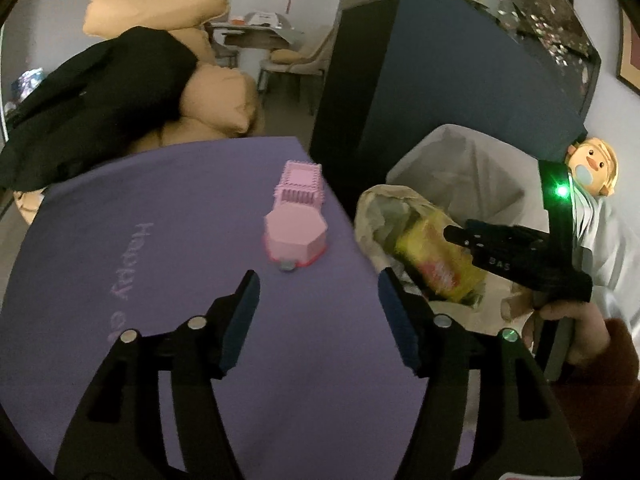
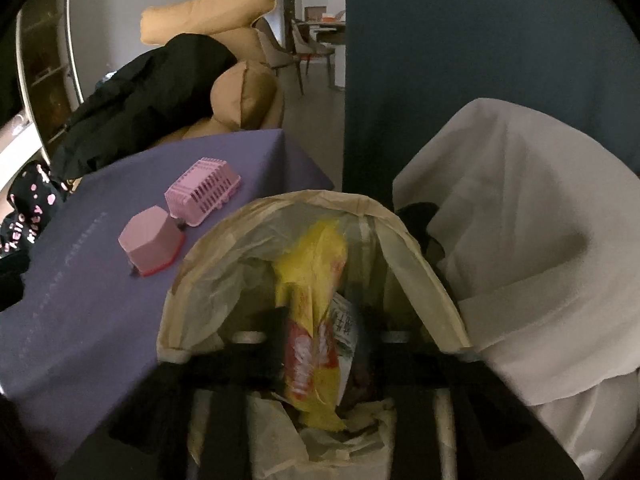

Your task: Collect trash

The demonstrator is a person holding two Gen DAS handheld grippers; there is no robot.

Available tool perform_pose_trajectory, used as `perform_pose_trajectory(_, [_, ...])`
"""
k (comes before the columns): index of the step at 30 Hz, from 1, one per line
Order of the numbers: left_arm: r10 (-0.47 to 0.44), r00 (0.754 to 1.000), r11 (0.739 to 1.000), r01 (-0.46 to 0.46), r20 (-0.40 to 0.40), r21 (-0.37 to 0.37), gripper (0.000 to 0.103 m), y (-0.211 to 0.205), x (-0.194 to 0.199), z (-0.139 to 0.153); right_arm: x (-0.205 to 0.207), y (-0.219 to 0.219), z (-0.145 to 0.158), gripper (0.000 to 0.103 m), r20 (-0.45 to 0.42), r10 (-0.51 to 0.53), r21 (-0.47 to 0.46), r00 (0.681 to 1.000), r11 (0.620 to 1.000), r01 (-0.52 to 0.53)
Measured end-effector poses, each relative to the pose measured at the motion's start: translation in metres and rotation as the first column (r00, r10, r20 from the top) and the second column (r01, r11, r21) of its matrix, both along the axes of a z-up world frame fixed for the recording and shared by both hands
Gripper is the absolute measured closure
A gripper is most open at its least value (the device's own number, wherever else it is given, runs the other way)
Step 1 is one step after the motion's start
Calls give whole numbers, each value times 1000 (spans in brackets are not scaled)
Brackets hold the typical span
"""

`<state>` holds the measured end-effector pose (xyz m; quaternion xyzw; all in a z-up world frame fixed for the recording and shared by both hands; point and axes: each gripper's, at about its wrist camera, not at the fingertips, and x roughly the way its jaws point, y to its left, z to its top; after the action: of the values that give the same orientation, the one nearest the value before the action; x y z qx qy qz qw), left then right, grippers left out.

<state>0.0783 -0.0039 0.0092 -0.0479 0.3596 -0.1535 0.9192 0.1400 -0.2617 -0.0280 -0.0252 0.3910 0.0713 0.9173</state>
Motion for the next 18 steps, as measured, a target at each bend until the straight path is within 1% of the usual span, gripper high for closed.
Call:
perform_pose_trajectory(1, [12, 1000, 1000, -12, 3, -3, 43, 5, -5, 0, -3, -1, 1, 52, -1, -12, 11, 1000, 1000, 12])
perform_pose_trajectory(3, [31, 999, 999, -31, 16, -7, 36, 15, -15, 1, -9, -2, 3, 52, 3, -29, 18, 1000, 999, 29])
perform_pose_trajectory(4, [35, 999, 999, -35, 20, -9, 34, 17, -19, 1, -15, -2, 6, 52, 13, -37, 22, 999, 999, 37])
perform_pose_trajectory(6, [47, 998, 999, -47, 29, -10, 26, 24, -28, 3, -27, 0, 13, 52, 29, -51, 30, 998, 998, 50])
perform_pose_trajectory(9, [69, 996, 997, -70, 49, 12, 22, 27, -41, 2, -53, 7, 24, 52, 67, -60, 52, 996, 997, 57])
perform_pose_trajectory(14, [94, 992, 995, -96, 81, 26, 21, 28, -53, 2, -98, 30, 36, 52, 91, -53, 47, 994, 998, 49])
perform_pose_trajectory(18, [105, 988, 992, -112, 116, 51, 21, 26, -61, 5, -133, 41, 36, 52, 102, -38, 102, 994, 994, 28])
